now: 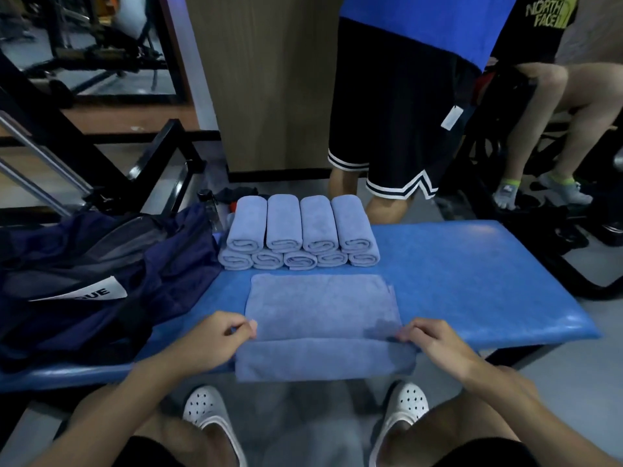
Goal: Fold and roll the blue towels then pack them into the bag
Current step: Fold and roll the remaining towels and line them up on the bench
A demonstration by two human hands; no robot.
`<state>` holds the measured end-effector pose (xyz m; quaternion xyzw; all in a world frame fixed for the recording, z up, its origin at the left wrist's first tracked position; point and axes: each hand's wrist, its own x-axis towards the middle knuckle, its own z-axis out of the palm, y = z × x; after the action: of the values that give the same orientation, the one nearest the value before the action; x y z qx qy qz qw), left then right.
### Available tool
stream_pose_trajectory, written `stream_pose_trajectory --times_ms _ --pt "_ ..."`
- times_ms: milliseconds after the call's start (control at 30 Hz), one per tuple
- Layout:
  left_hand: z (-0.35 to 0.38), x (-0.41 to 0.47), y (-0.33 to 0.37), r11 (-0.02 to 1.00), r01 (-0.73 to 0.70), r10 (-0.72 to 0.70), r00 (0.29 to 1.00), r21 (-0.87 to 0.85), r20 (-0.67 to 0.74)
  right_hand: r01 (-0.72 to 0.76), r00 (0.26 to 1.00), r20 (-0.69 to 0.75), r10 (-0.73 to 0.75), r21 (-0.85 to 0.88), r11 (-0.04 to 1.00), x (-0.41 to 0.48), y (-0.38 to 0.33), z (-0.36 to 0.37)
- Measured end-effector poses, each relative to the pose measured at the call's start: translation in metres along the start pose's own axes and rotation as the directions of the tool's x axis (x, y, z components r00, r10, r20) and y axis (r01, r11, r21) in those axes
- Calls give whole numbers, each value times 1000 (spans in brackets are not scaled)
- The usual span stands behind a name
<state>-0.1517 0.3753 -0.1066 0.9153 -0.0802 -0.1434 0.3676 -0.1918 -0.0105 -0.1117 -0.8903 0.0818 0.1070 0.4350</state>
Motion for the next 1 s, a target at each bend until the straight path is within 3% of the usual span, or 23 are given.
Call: stream_pose_trajectory --times_ms 67,200,367,533,633,833,1000 --pt "9 8 -6 999 -35 35 999 40 5 10 1000 -8 -10 -98 995 9 5 9" --pt "24 29 -17 949 -72 93 994 306 -56 131 985 -59 -162 -355 926 29 7 21" --pt "24 62 -11 971 -60 114 967 231 -227 70 976 -147 -162 -493 867 60 -1 31" --pt "30 91 -28 985 78 -29 954 155 -297 48 920 -322 -224 -475 878 86 -3 40" --pt "32 103 -30 985 130 -88 944 112 -318 -24 908 -392 -144 -393 919 99 -6 43" --pt "33 112 -26 980 170 -123 925 101 -360 -139 932 -363 4 -347 927 114 -11 45" --pt "31 111 -21 989 146 -128 911 16 -391 -85 913 -402 -65 -345 935 109 -16 49"
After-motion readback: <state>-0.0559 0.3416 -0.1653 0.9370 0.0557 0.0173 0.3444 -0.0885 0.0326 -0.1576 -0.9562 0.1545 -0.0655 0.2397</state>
